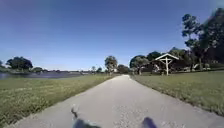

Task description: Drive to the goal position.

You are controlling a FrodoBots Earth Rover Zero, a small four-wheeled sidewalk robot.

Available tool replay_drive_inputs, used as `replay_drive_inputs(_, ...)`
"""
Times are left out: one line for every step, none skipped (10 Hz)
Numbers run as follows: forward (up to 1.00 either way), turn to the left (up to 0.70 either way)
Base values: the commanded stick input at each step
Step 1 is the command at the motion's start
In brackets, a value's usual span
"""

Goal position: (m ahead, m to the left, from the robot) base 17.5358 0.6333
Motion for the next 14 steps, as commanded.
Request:
replay_drive_inputs(0.85, 0.00)
replay_drive_inputs(0.85, 0.00)
replay_drive_inputs(0.85, 0.00)
replay_drive_inputs(0.85, 0.00)
replay_drive_inputs(0.85, 0.00)
replay_drive_inputs(0.85, 0.00)
replay_drive_inputs(0.85, 0.00)
replay_drive_inputs(0.85, 0.07)
replay_drive_inputs(0.85, 0.25)
replay_drive_inputs(0.85, 0.34)
replay_drive_inputs(0.85, 0.34)
replay_drive_inputs(0.85, 0.34)
replay_drive_inputs(0.85, 0.20)
replay_drive_inputs(0.85, 0.05)
